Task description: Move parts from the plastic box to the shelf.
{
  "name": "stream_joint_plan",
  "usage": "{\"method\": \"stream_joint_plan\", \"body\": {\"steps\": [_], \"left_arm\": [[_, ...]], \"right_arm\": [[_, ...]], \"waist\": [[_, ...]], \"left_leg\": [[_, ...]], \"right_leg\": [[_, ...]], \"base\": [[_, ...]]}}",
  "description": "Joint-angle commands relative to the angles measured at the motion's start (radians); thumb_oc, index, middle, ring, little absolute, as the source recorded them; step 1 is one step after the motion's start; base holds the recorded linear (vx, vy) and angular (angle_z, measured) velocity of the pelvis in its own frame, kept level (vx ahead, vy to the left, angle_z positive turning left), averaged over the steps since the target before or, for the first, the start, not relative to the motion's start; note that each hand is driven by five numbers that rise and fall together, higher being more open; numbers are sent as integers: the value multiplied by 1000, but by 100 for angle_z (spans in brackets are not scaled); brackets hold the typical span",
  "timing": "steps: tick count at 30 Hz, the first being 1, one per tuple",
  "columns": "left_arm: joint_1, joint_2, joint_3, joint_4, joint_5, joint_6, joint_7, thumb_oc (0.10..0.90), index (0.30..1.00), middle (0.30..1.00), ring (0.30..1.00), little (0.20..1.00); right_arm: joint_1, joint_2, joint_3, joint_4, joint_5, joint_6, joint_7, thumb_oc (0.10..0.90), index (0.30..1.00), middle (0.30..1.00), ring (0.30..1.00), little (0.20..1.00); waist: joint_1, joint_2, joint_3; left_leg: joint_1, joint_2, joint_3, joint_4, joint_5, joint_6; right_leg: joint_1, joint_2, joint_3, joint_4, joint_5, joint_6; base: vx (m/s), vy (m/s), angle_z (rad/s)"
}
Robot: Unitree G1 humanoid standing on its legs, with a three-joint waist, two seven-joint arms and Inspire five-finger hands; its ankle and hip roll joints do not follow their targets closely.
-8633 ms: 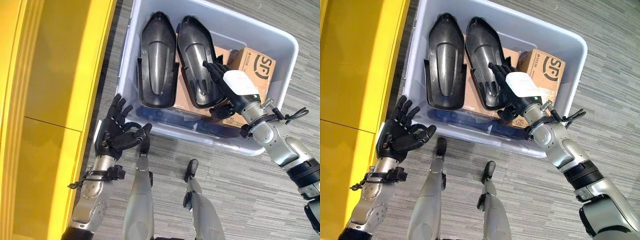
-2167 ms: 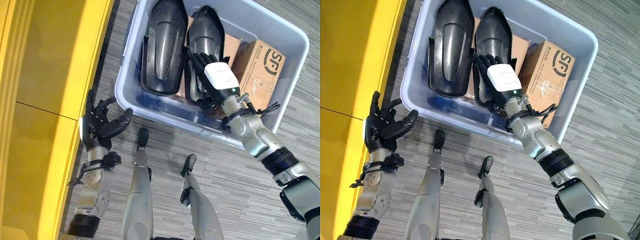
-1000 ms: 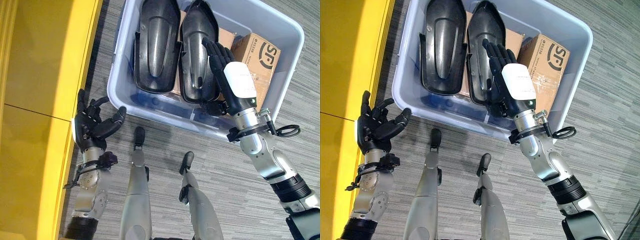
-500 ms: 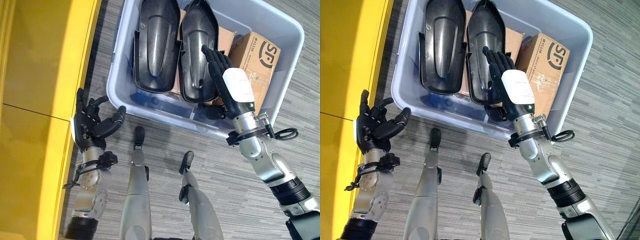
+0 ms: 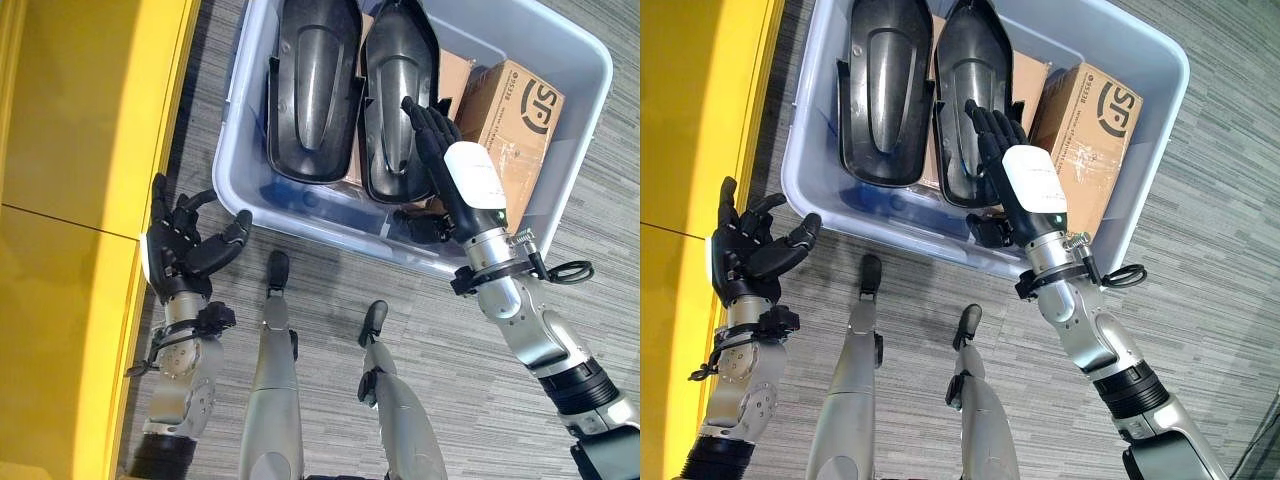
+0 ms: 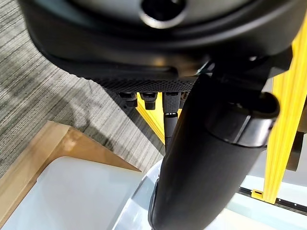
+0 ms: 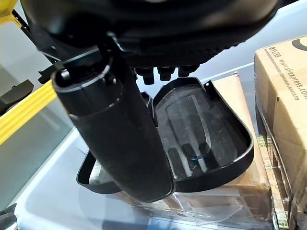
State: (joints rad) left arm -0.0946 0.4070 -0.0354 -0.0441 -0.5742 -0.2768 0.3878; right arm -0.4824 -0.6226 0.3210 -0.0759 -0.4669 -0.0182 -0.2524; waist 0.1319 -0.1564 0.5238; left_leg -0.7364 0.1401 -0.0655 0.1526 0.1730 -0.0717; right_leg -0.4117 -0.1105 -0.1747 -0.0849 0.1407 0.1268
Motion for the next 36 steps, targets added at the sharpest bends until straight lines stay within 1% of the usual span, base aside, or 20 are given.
{"method": "stream_joint_plan", "body": {"steps": [1, 4, 5, 17, 20, 24, 27, 36], "left_arm": [[40, 37, -22, -102, 74, -7, -21, 900, 1000, 1000, 1000, 1000], [39, 37, -25, -102, 70, -9, -20, 900, 1000, 1000, 1000, 1000], [40, 37, -25, -101, 70, -10, -19, 900, 1000, 1000, 1000, 1000], [34, 44, -30, -94, 79, -16, -7, 900, 1000, 1000, 1000, 1000], [33, 47, -33, -95, 79, -19, -3, 900, 1000, 1000, 1000, 1000], [28, 62, -32, -97, 76, -27, 5, 900, 1000, 1000, 1000, 1000], [33, 61, -31, -94, 73, -30, 9, 900, 1000, 1000, 1000, 1000], [19, 57, -35, -85, 77, -36, 24, 900, 1000, 1000, 1000, 1000]], "right_arm": [[-82, 7, -71, -113, 11, -47, -62, 900, 1000, 1000, 1000, 1000], [-92, 11, -65, -85, 3, -38, -71, 900, 1000, 1000, 1000, 1000], [-94, 12, -64, -80, 4, -37, -75, 900, 1000, 1000, 1000, 1000], [-136, 32, -57, -45, 13, -28, -116, 900, 1000, 1000, 1000, 1000], [-153, 33, -52, -33, 6, -23, -128, 900, 1000, 1000, 1000, 1000], [-192, 43, -28, -8, 9, -19, -141, 900, 1000, 1000, 1000, 1000], [-207, 46, -21, 7, 5, -12, -148, 900, 1000, 1000, 1000, 1000], [-240, 29, -9, 52, -48, 15, -169, 900, 1000, 1000, 1000, 1000]], "waist": [[-16, -74, -4], [-13, -70, -4], [-12, -69, -4], [-15, -56, -4], [-16, -54, -4], [-12, -51, -4], [-9, -48, -4], [-9, -12, -4]], "left_leg": [[-21, 11, -16, 85, -126, 6], [-38, 8, -19, 90, -122, 8], [-39, 8, -19, 95, -131, 7], [-107, 6, -36, 131, -137, 10], [-127, 4, -41, 148, -142, 12], [-178, 5, -56, 189, -153, 19], [-203, 5, -61, 200, -154, 21], [-286, -13, -79, 248, -154, 22]], "right_leg": [[134, -68, 29, 61, -126, 44], [121, -65, 28, 68, -130, 41], [122, -64, 27, 70, -135, 40], [62, -57, 25, 114, -151, 30], [36, -54, 29, 139, -158, 27], [-26, -41, 33, 201, -174, 19], [-59, -37, 32, 224, -178, 17], [-180, -41, 32, 350, -223, 4]], "base": [[0, 0, 0], [0, 0, 0], [0, 0, 0], [0, 0, 0], [-26, 10, -1], [-66, 21, -4], [-50, 9, -5], [-37, 25, 3]]}}
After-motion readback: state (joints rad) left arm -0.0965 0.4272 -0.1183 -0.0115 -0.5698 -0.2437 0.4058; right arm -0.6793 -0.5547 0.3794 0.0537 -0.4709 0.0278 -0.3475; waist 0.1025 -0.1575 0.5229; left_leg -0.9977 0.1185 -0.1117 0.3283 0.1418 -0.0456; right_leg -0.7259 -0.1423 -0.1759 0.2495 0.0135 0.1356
